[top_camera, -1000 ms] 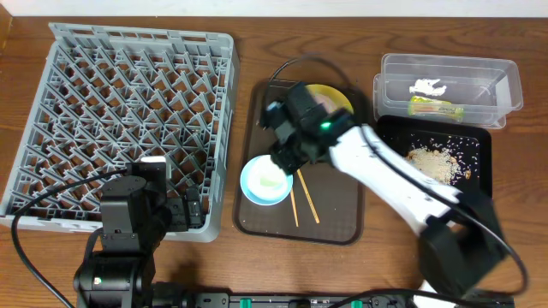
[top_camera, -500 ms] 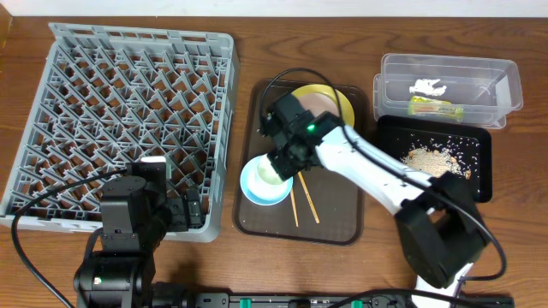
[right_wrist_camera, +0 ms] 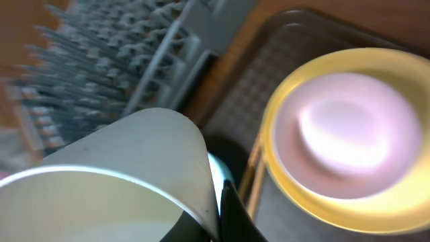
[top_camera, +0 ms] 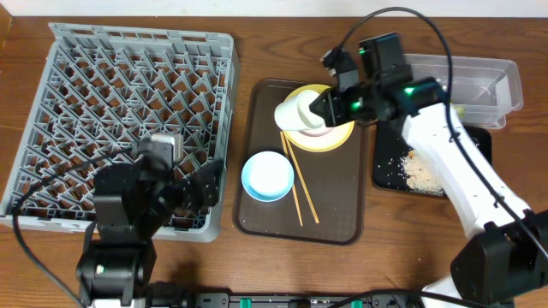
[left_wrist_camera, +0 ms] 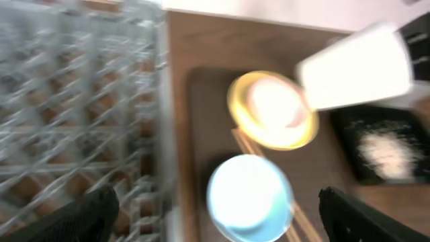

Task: Sort waste into correct bins and load items into the dishwasher
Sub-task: 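Hand the white cup from the right gripper to the left gripper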

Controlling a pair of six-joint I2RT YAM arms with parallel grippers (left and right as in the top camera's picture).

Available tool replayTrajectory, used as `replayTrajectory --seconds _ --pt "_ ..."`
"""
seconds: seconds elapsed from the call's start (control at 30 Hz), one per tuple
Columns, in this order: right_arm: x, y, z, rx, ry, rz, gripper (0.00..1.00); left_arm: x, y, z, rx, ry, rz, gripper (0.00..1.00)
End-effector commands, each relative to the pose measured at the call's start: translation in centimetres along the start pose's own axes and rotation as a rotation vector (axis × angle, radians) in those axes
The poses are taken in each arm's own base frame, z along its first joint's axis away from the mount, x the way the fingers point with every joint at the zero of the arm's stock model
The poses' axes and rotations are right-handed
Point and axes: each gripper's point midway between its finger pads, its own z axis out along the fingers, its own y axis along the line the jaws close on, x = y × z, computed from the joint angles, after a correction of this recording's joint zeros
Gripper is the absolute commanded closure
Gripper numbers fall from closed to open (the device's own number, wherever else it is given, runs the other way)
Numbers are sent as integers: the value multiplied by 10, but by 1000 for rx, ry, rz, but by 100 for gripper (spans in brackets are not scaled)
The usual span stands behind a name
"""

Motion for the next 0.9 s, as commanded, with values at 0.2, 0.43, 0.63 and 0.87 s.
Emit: replayTrajectory --seconds 0.2,0.43,0.63,0.87 --pt "-1 73 -20 -542 31 -9 99 -8 -76 22 590 78 -45 3" --pt "0 91 -32 -666 37 -28 99 -20 -93 30 828 101 -80 3" --pt "0 94 -35 -687 36 -35 99 -33 -93 35 836 118 -197 3" --pt "-1 108 -43 -774 34 -75 99 -38 -116 32 896 90 -119 3"
